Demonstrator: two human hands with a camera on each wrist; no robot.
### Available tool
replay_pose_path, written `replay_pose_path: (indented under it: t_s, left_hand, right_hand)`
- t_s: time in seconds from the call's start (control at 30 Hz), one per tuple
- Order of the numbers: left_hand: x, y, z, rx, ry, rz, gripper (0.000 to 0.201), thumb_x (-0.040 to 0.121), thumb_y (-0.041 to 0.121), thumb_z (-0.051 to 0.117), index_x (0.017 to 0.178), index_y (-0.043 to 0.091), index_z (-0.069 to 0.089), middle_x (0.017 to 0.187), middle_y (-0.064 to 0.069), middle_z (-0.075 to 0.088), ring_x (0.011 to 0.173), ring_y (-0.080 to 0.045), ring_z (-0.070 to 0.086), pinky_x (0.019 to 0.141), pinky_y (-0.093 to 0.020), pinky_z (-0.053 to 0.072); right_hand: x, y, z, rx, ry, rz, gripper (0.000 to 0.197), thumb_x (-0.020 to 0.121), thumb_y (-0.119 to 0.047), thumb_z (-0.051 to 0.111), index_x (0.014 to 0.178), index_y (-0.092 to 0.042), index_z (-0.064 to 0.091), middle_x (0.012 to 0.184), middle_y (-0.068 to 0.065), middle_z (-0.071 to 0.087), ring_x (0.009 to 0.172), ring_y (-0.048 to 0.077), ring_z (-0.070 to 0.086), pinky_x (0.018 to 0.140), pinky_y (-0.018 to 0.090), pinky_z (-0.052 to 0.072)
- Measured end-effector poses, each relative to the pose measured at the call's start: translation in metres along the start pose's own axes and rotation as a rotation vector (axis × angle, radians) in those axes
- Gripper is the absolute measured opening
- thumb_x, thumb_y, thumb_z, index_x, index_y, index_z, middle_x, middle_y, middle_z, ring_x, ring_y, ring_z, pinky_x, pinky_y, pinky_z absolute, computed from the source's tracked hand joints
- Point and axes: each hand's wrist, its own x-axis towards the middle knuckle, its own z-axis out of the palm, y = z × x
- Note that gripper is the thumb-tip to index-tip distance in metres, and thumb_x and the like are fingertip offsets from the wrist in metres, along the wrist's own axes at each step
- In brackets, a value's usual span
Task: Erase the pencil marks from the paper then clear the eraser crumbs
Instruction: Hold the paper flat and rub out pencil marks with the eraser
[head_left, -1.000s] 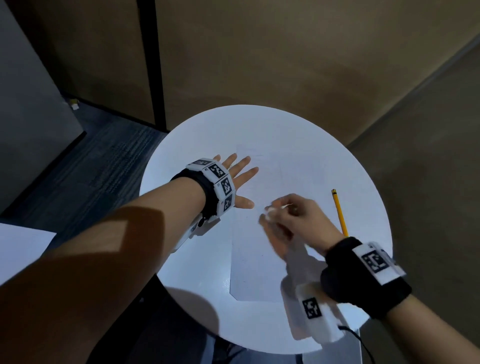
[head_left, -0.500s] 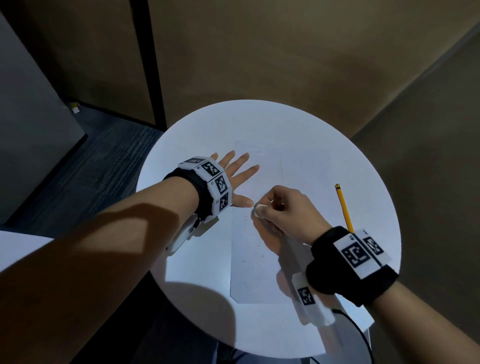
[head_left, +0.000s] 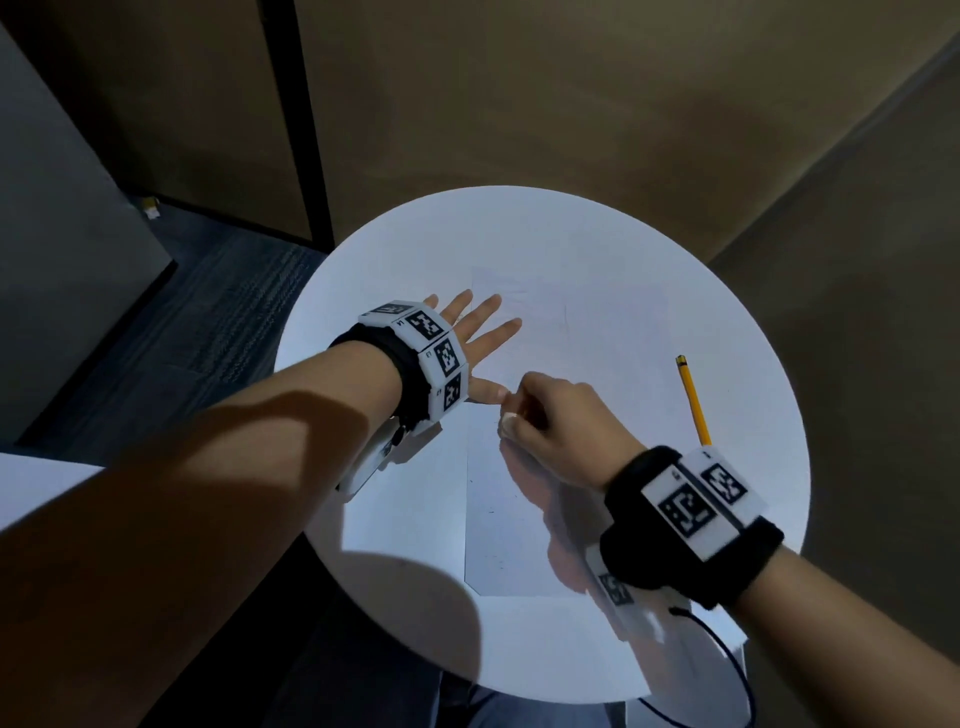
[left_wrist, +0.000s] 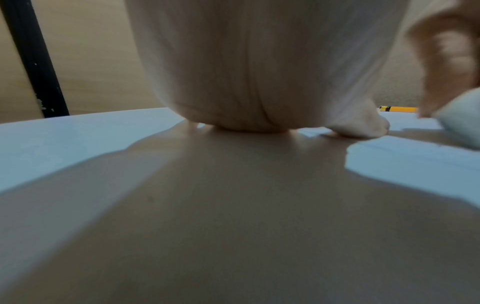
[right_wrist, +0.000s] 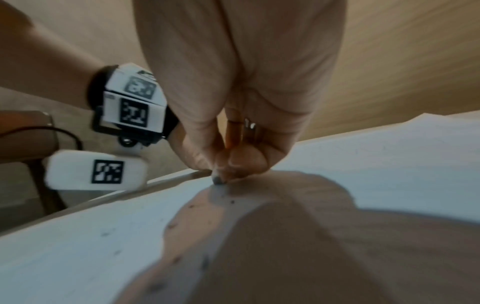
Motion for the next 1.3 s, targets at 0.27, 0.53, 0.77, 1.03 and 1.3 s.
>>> replay_pose_path:
  t_s: [0.27, 0.53, 0.77, 1.03, 1.3]
  left_hand:
    - [0.002, -0.003, 0.000, -0.024, -0.022, 0.003, 0.085, 0.083, 0.075, 0.027, 0.146, 0.039, -0.019, 0.155, 0.005, -0.027, 0.144, -0.025, -0.019, 0.114, -0.048, -0.009]
    - [0.005, -0.005, 0.002, -0.033, -0.027, 0.005, 0.088, 0.080, 0.078, 0.027, 0.145, 0.041, -0.019, 0.154, 0.007, -0.027, 0.144, -0.024, -0.019, 0.114, -0.048, -0.010]
    - [0.004, -0.005, 0.001, -0.021, -0.030, 0.010, 0.087, 0.081, 0.078, 0.026, 0.145, 0.040, -0.019, 0.155, 0.005, -0.027, 0.144, -0.024, -0.019, 0.114, -0.048, -0.009]
    - [0.004, -0.004, 0.001, -0.024, -0.016, 0.005, 0.087, 0.081, 0.077, 0.026, 0.146, 0.040, -0.019, 0.155, 0.005, -0.026, 0.144, -0.024, -0.018, 0.114, -0.047, -0.008]
    - [0.003, -0.002, -0.001, -0.014, -0.014, 0.001, 0.086, 0.084, 0.074, 0.028, 0.147, 0.037, -0.017, 0.155, 0.004, -0.025, 0.145, -0.026, -0.017, 0.114, -0.048, -0.007]
  right_hand:
    - [-0.001, 0.002, -0.010, 0.002, -0.033, -0.003, 0.028, 0.088, -0.015, 0.057, 0.066, -0.023, 0.043, 0.064, -0.017, 0.046, 0.058, -0.004, 0.042, 0.057, 0.004, 0.036]
    - [-0.013, 0.000, -0.007, -0.052, -0.171, -0.034, 0.034, 0.089, -0.014, 0.054, 0.062, -0.027, 0.037, 0.063, -0.016, 0.044, 0.056, -0.001, 0.042, 0.057, 0.006, 0.036]
    - [-0.009, 0.003, -0.001, 0.001, -0.100, 0.015, 0.031, 0.089, -0.015, 0.055, 0.065, -0.026, 0.040, 0.065, -0.015, 0.047, 0.059, 0.000, 0.044, 0.058, 0.005, 0.037]
    - [0.000, 0.004, -0.001, 0.049, 0.027, 0.080, 0.018, 0.087, -0.016, 0.058, 0.072, -0.019, 0.049, 0.069, -0.011, 0.052, 0.063, 0.003, 0.048, 0.055, 0.008, 0.037]
    - [-0.005, -0.002, -0.004, 0.092, -0.080, 0.093, 0.015, 0.086, -0.016, 0.059, 0.073, -0.018, 0.053, 0.075, -0.008, 0.060, 0.070, 0.008, 0.054, 0.058, 0.009, 0.039]
